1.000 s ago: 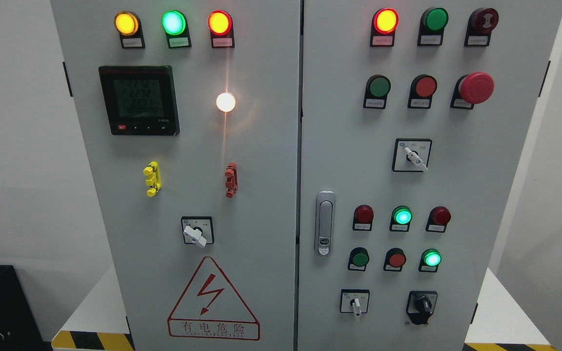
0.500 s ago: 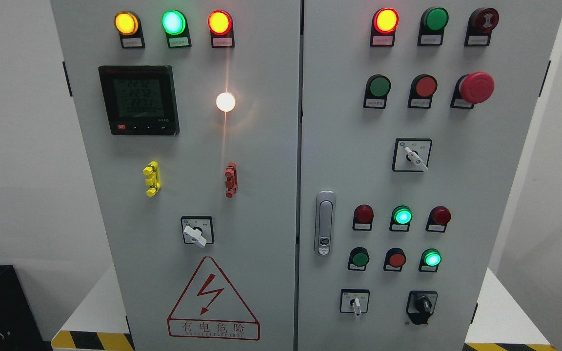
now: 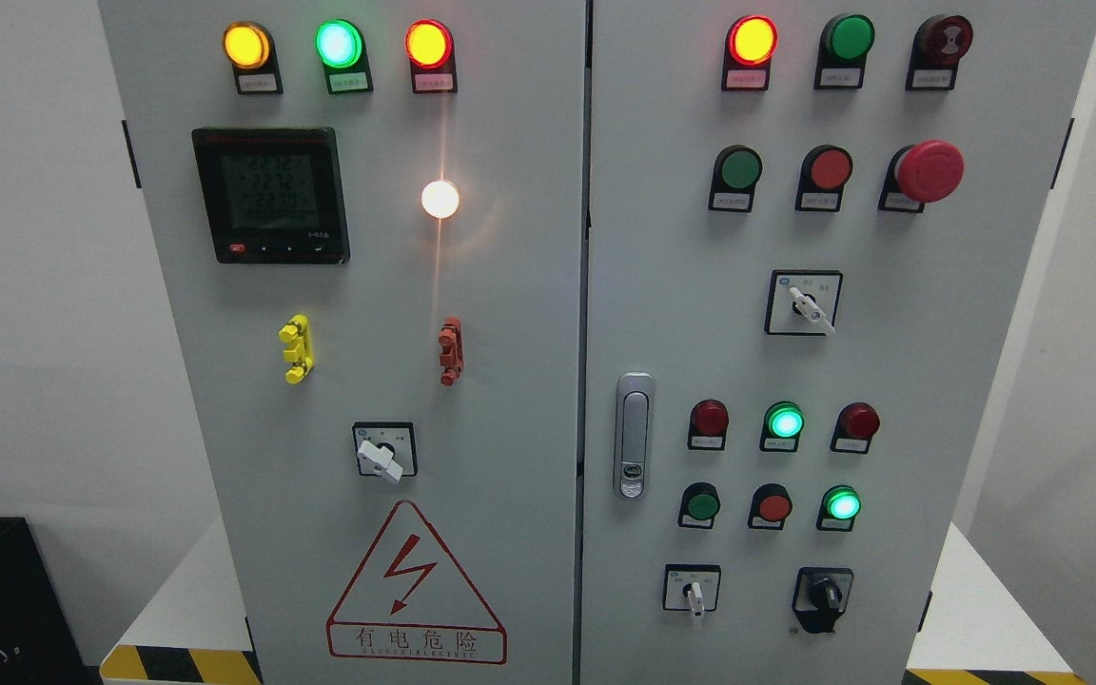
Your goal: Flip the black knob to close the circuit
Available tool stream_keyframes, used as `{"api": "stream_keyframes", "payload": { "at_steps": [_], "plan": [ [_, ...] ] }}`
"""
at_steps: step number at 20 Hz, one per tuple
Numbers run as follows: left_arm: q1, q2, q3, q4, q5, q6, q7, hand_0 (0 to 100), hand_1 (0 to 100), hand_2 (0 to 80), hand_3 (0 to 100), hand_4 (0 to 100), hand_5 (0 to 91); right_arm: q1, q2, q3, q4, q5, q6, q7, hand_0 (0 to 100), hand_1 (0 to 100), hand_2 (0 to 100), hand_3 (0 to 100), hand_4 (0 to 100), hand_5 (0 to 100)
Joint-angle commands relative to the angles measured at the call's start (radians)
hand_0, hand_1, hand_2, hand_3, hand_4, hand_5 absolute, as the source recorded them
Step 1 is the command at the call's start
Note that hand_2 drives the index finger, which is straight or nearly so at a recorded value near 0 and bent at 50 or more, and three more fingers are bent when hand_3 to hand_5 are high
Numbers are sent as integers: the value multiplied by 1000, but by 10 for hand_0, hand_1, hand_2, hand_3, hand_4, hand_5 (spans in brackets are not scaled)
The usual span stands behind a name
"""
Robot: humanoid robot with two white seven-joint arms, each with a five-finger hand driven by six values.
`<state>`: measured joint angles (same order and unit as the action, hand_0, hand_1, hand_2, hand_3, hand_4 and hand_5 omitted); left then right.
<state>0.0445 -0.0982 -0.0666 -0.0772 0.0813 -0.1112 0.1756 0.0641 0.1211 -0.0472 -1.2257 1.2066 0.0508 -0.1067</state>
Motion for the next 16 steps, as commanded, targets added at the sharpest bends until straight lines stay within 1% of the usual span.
{"api": "stream_keyframes", "payload": {
  "at_steps": [1,2,4,5,7,12,14,16],
  "plan": [
    [0,0,1,-1,0,-1,-1,120,556,0,0,0,0,3,12,-28,-311,54,33,9,0,33,915,1000,930,914],
    [0,0,1,-1,0,-1,-1,120,556,0,0,0,0,2,12,-28,-324,59,46,16,0,32,920,1000,932,922],
    [0,0,1,-1,0,-1,-1,120,556,0,0,0,0,0,12,-26,-351,64,63,45,0,29,925,1000,936,928],
    [0,0,-1,-1,0,-1,-1,120,556,0,0,0,0,-1,12,-23,-362,64,81,51,0,27,926,1000,939,929],
    [0,0,1,-1,0,-1,-1,120,556,0,0,0,0,-7,12,-26,-374,91,96,73,0,4,927,1000,941,931],
    [0,0,1,1,0,-1,-1,120,556,0,0,0,0,-36,8,-26,-414,96,99,93,0,0,931,1000,951,932],
    [0,0,1,-1,0,-1,-1,120,556,0,0,0,0,-49,3,-26,-439,96,99,125,0,0,934,1000,956,935],
    [0,0,1,1,0,-1,-1,120,556,0,0,0,0,-61,-1,-28,-459,97,99,131,0,0,938,1000,958,939]
  ]
}}
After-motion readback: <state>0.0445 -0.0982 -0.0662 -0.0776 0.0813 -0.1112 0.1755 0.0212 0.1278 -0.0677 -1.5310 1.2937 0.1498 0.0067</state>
